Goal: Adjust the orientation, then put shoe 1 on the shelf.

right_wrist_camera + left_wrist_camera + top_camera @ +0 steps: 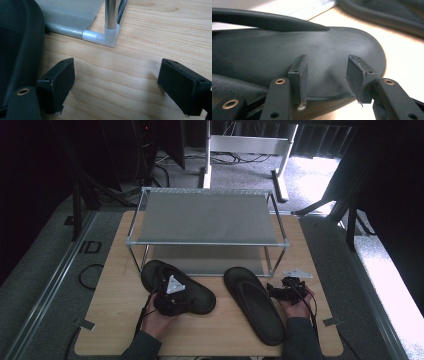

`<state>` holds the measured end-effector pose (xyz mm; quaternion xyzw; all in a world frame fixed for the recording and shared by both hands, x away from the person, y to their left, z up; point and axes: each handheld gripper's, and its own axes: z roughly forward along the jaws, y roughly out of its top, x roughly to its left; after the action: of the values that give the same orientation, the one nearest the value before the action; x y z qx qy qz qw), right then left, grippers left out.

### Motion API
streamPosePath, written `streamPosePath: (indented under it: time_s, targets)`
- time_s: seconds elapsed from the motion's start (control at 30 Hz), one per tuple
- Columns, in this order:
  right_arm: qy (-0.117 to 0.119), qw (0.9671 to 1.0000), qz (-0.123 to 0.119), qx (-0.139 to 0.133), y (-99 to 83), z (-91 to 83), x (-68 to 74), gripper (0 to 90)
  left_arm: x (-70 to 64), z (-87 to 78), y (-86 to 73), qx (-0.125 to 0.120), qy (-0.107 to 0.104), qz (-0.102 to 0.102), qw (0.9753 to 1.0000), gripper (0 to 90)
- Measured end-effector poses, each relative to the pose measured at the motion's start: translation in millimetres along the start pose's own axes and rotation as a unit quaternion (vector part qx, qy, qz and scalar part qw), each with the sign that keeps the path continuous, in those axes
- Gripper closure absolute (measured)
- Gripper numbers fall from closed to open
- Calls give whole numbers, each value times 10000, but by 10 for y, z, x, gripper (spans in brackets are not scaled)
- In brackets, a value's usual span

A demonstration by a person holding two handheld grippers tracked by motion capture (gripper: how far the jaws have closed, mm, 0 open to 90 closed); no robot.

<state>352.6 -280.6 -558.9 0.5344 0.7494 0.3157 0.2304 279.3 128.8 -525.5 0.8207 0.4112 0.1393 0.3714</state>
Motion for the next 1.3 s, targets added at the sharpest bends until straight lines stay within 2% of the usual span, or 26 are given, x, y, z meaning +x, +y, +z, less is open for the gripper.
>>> streamPosePath:
  time_s: [0.03,0.07,0.1,0.17,0.2,0.23,0.3,0.33,0.37,0.4,0.6,0.7,0.77,1.03,1.13,1.2,1.27,1.3]
  targets:
    - [0,10000,0,0,0,0,0,139,0,0,0,0,0,0,10000,547]
    - [-1,10000,0,0,0,0,0,139,-3,-41,-12,-13,127,63,9999,534]
    - [-1,10000,0,0,0,0,0,139,-3,-41,-12,-13,127,63,9999,504]
    - [-1,10000,-1,0,0,0,0,139,-19,-89,0,-117,300,146,9994,468]
    - [-1,10000,-1,0,0,0,0,139,-31,-133,21,-216,581,154,9980,431]
    - [-1,10000,0,1,0,0,0,139,-33,-154,27,-275,708,147,9970,410]
    - [-1,10000,0,0,0,0,0,139,-18,-185,27,-402,933,57,9948,362]
    - [-1,10000,0,0,0,0,0,139,-18,-185,27,-402,933,57,9948,345]
    - [-1,10000,0,0,0,0,0,139,16,-205,21,-460,983,-30,9941,345]
    - [-1,10000,0,0,0,0,0,139,41,-213,14,-487,1023,-96,9935,305]
    - [-1,10000,0,0,0,0,0,139,182,-216,-30,-395,1330,-452,9893,208]
    - [-1,10000,-2,0,0,0,-1,139,230,-190,-51,-331,1431,-593,9874,182]
    - [-1,10000,-1,0,0,0,0,140,262,-157,-68,-282,1417,-651,9874,176]
    - [-1,10000,0,0,0,0,0,140,319,-56,-58,-172,1497,-913,9843,143]
    - [-1,10000,1,1,0,0,0,139,318,-18,-42,-114,1444,-938,9850,143]
    - [-1,10000,-1,0,0,0,-1,139,299,38,-23,-87,1519,-943,9839,146]
    - [-1,10000,0,-1,0,0,0,139,293,40,-19,-106,1579,-917,9831,177]
    - [-1,10000,0,0,0,0,0,140,298,34,-16,-112,1536,-918,9838,199]
